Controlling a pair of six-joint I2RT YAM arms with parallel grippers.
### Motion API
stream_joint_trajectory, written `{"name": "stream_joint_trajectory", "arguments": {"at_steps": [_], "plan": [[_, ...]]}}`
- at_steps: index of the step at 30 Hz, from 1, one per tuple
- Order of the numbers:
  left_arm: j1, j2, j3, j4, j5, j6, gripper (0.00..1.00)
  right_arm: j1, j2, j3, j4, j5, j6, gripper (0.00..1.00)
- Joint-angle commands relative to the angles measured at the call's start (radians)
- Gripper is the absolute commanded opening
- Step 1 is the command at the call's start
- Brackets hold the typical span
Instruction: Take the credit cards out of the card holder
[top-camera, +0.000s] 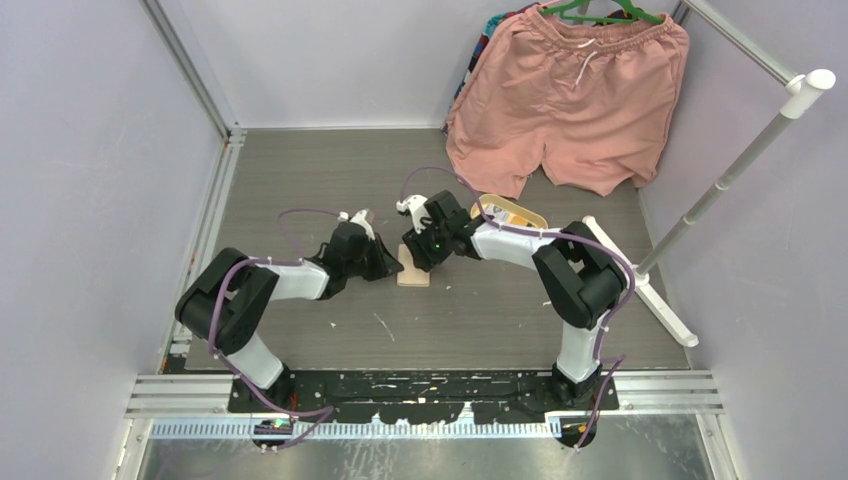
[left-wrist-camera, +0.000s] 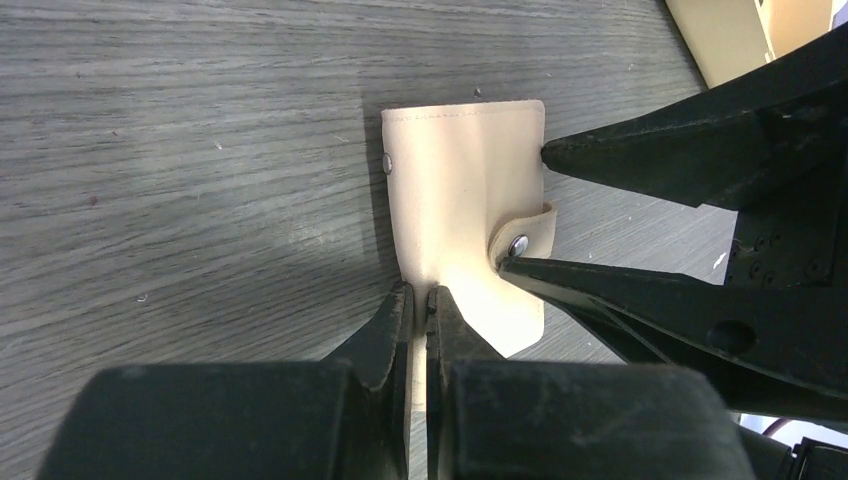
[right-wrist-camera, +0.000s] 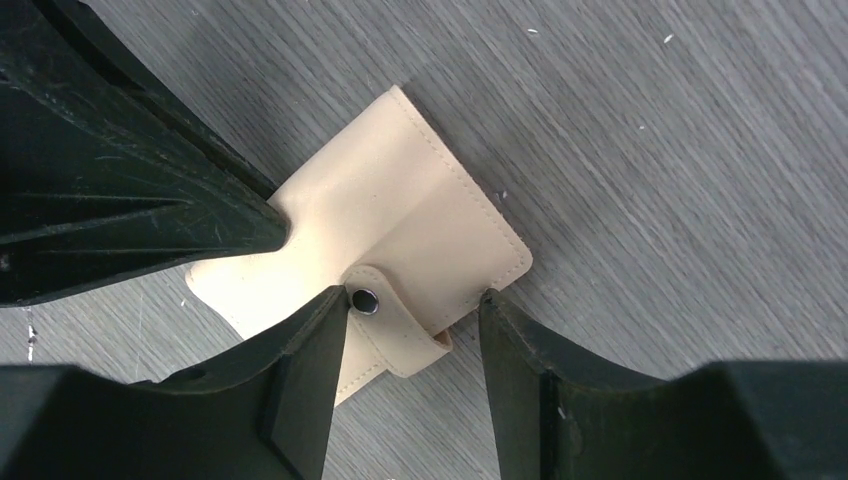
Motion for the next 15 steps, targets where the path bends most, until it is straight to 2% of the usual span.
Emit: {"name": "stream_joint_trajectory", "arguments": {"at_steps": [1,6,10,11,15], "plan": [[-0.001,0.029,0.023,-0.090,0.007,0.050,0.00,0.025,0.000,0.035,-0.010,0.000,-0.046,0.55],[0.000,0.026,0.033,-0.116,-0.014,0.050,0.00,0.045,0.008,0.019,-0.028,0.047,-0.050,0.48],[0.000,0.031,0.041,-0.132,-0.029,0.044,0.00,0.067,0.007,0.002,-0.037,0.069,-0.042,0.38],[0.000,0.031,0.041,-0.133,-0.033,0.041,0.00,0.071,0.007,-0.003,-0.037,0.068,-0.036,0.33],[0.001,0.033,0.040,-0.134,-0.052,0.029,0.00,0.071,0.002,-0.023,-0.039,0.032,-0.005,0.03]]}}
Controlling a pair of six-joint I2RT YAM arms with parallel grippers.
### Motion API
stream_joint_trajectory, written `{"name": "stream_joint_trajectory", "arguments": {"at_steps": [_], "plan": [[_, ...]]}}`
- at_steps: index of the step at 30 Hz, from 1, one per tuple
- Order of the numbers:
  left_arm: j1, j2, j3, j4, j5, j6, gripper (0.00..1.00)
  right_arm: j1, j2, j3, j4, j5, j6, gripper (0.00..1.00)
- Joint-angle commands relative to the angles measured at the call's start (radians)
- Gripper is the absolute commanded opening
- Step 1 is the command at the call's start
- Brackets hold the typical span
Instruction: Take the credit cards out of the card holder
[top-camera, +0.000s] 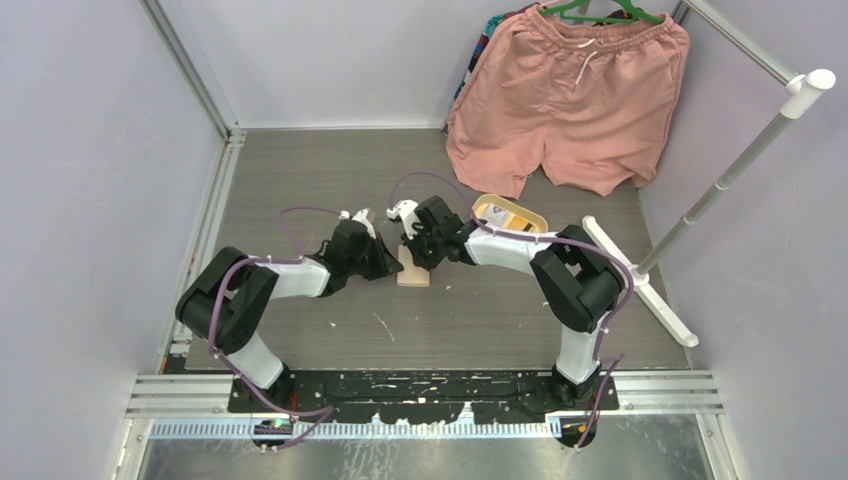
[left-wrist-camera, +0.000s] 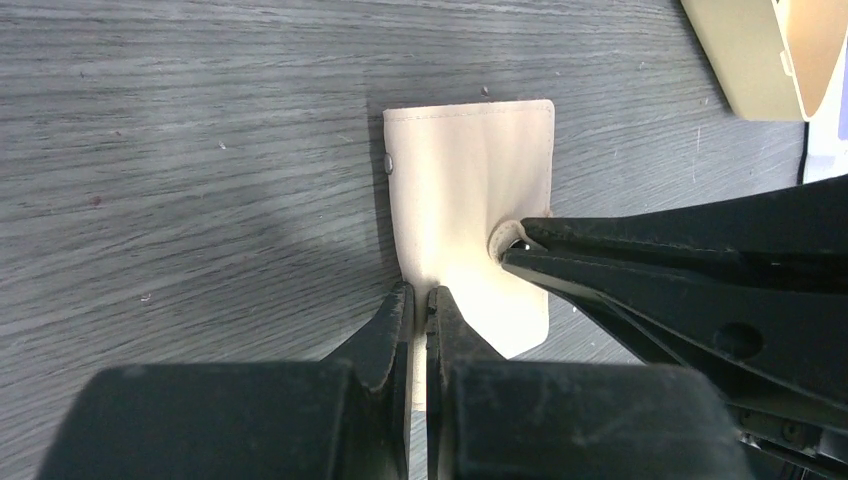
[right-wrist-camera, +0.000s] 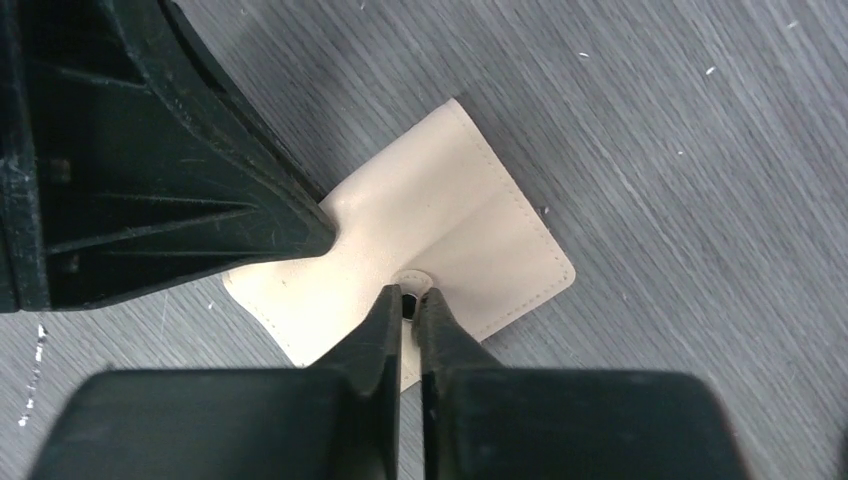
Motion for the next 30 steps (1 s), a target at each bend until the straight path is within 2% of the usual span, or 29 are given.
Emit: {"name": "stream_joint_trajectory", "arguments": {"at_steps": [1,8,14,19,24,26,27,29,30], "plan": [[-0.002,0.029,0.006,-0.071,-0.058,0.015,0.00,0.011,-0.002,-0.038,-0.031,-0.037,0.033,0.01],[-0.001,0.017,0.027,-0.115,-0.106,0.023,0.00,-0.059,-0.120,-0.099,0.045,-0.180,0.139,0.01],[0.007,0.008,0.029,-0.136,-0.125,0.027,0.00,-0.110,-0.257,-0.145,0.038,-0.204,0.168,0.01],[0.015,0.001,0.020,-0.137,-0.134,0.022,0.00,-0.182,-0.347,-0.249,0.135,-0.295,0.246,0.01],[0.016,-0.015,0.019,-0.144,-0.140,0.022,0.00,-0.195,-0.355,-0.298,0.143,-0.277,0.259,0.01],[0.016,-0.024,0.019,-0.149,-0.140,0.022,0.00,-0.194,-0.354,-0.324,0.178,-0.261,0.280,0.24],[0.016,-0.028,0.019,-0.152,-0.141,0.023,0.00,-0.194,-0.350,-0.336,0.186,-0.247,0.288,0.32],[0.016,-0.035,0.022,-0.158,-0.140,0.026,0.00,-0.194,-0.345,-0.338,0.183,-0.218,0.301,0.42],[0.016,-0.039,0.022,-0.162,-0.141,0.027,0.00,-0.195,-0.347,-0.337,0.182,-0.206,0.308,0.44]]}}
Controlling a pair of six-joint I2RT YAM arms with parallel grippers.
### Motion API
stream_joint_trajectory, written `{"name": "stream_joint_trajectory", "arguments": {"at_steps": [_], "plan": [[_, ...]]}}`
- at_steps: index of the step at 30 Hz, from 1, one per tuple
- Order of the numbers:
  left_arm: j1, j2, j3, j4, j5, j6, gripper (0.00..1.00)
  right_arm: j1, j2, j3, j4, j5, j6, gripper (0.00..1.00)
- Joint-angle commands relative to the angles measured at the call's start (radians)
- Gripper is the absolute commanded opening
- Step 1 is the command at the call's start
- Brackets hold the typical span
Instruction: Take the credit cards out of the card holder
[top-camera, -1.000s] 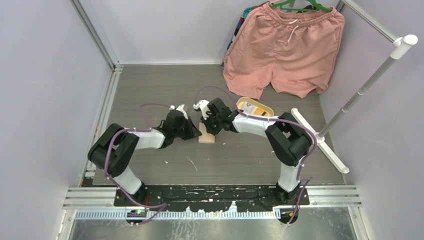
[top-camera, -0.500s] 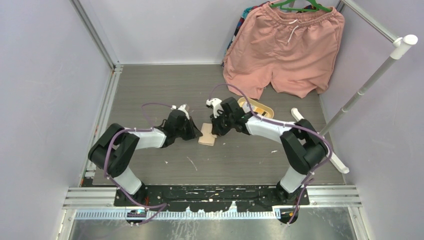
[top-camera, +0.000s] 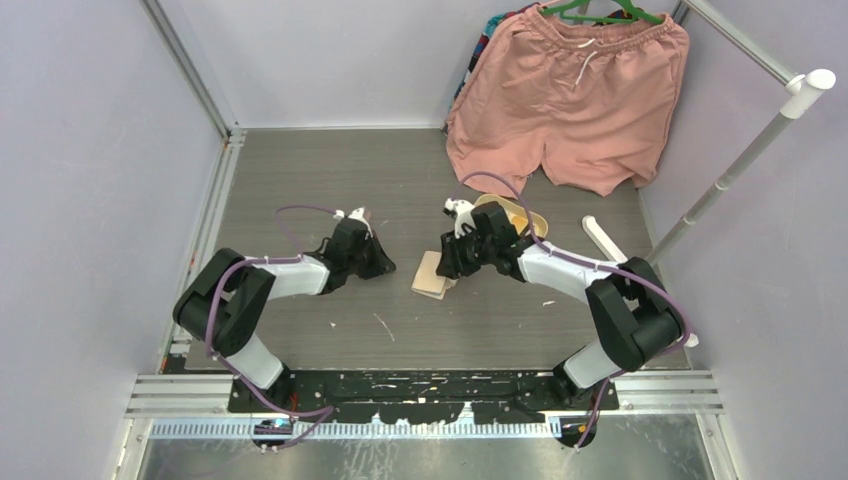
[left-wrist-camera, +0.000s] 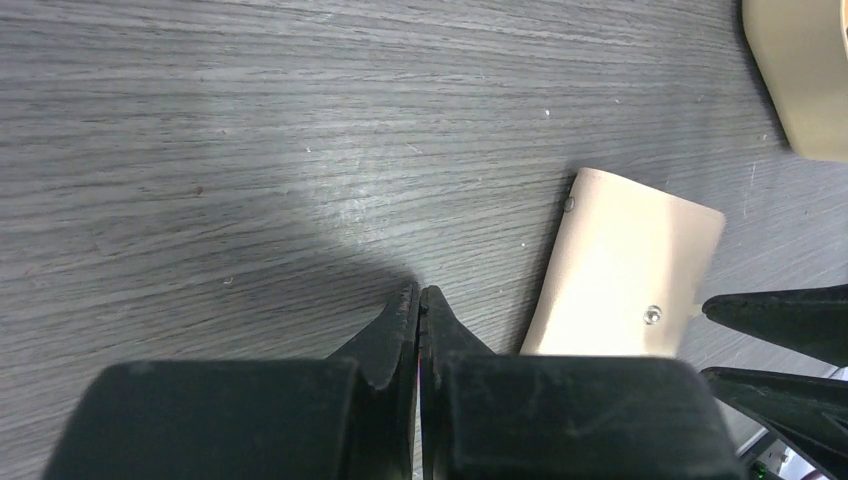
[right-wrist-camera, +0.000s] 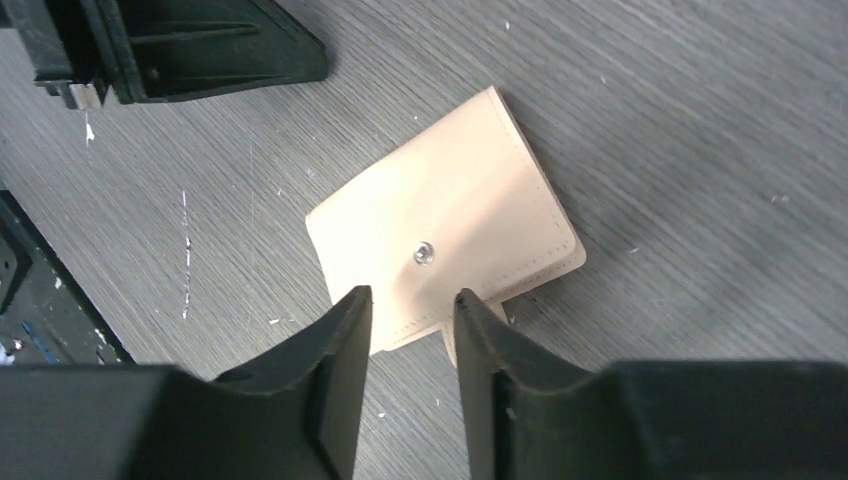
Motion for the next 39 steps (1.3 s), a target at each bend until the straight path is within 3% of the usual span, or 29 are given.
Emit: {"name": "stream_joint_trajectory", "arguments": {"at_steps": [1,11,15,21,27,39], "plan": [[0.007,-0.026,-0.001,-0.074,-0.043,0.026,0.00,0.003,-0.022,0.000,0.066,0.046,0.041,0.44],[0.004,-0.079,-0.002,-0.108,-0.044,0.039,0.00,0.004,-0.053,-0.001,0.064,0.200,0.116,0.46],[-0.024,-0.129,0.013,-0.149,-0.082,0.076,0.01,0.004,-0.061,-0.032,0.070,0.245,0.159,0.40],[-0.102,-0.200,0.042,-0.198,-0.151,0.139,0.53,0.003,-0.089,-0.096,0.097,0.220,0.190,0.36],[-0.234,-0.254,0.033,-0.138,-0.160,0.301,0.82,0.005,-0.159,-0.179,0.113,0.215,0.178,0.45],[-0.285,-0.252,0.021,-0.058,-0.099,0.347,0.87,0.030,-0.077,-0.142,0.150,0.159,0.115,0.48]]}}
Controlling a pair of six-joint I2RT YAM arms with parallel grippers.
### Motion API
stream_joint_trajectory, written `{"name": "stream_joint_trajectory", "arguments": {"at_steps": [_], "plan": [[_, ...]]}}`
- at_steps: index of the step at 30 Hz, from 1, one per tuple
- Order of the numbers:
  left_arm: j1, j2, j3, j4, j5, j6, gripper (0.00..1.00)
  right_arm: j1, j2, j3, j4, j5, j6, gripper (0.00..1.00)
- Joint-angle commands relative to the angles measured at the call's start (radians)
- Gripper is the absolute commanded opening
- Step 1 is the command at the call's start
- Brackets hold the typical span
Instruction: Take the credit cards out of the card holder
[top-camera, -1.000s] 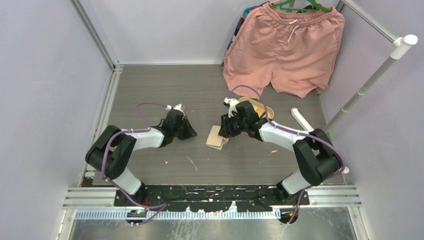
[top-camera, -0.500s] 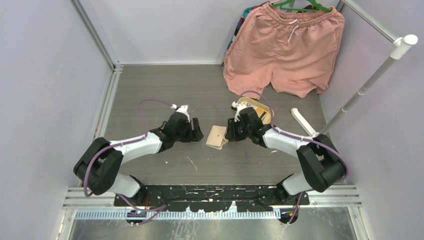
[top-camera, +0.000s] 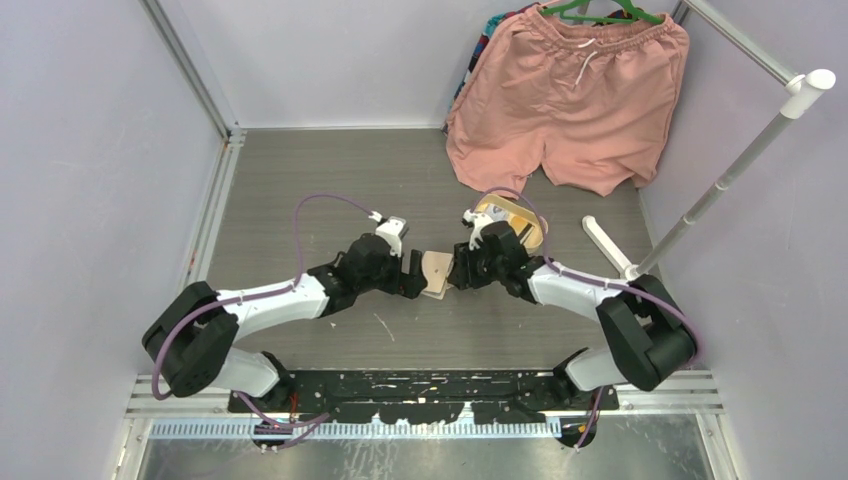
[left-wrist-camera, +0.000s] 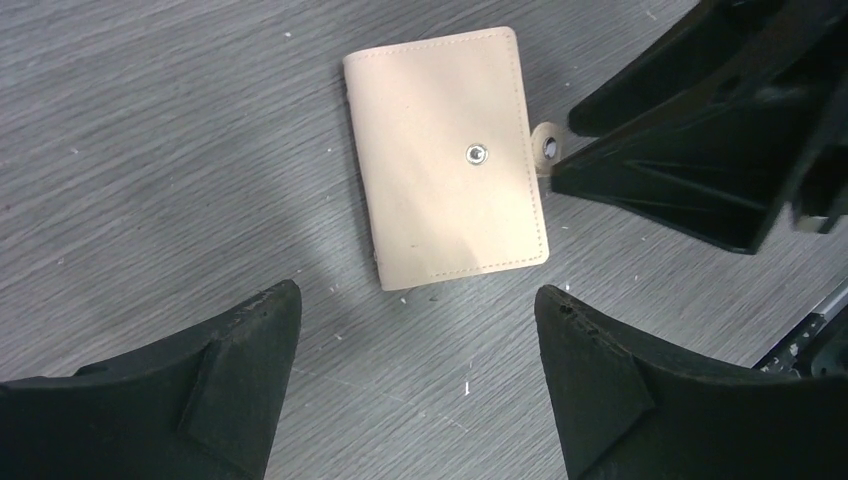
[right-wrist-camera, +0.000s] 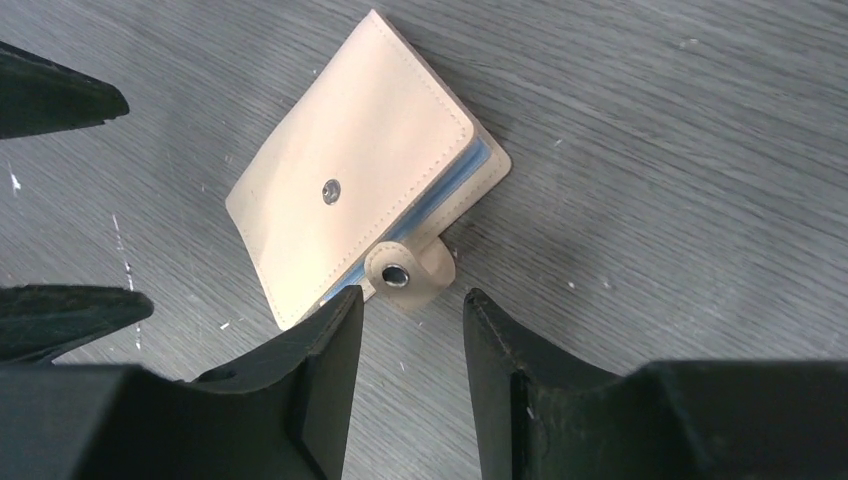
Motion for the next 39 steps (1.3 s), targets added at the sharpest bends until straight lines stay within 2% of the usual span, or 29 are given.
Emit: {"name": "stream_joint_trajectory", "arguments": {"at_steps": [1,8,11,13,15,16,28,39], "plan": [[-0.015,-0.011,0.028,0.060,0.020,0.034,0.87,0.025,0.059,0.069,0.034,-0.021,-0.063,0.48],[-0.019,0.006,0.056,0.026,0.012,0.044,0.87,0.052,0.111,0.099,0.013,0.021,-0.112,0.48],[-0.019,0.011,0.067,0.016,0.016,0.049,0.88,0.052,0.131,0.098,0.044,0.025,-0.111,0.44],[-0.019,0.015,0.075,0.008,0.013,0.051,0.88,0.052,0.143,0.097,0.066,0.029,-0.108,0.31],[-0.019,0.017,0.080,0.002,0.011,0.051,0.88,0.053,0.147,0.095,0.080,0.033,-0.100,0.06],[-0.019,0.017,0.082,0.000,0.010,0.050,0.88,0.052,0.141,0.093,0.083,0.034,-0.098,0.01],[-0.019,0.040,0.107,0.029,0.020,-0.010,0.88,0.052,-0.070,0.168,-0.083,0.002,-0.120,0.01],[-0.019,0.054,0.094,0.035,0.001,-0.048,0.88,0.052,-0.075,0.164,-0.091,-0.014,-0.106,0.01]]}}
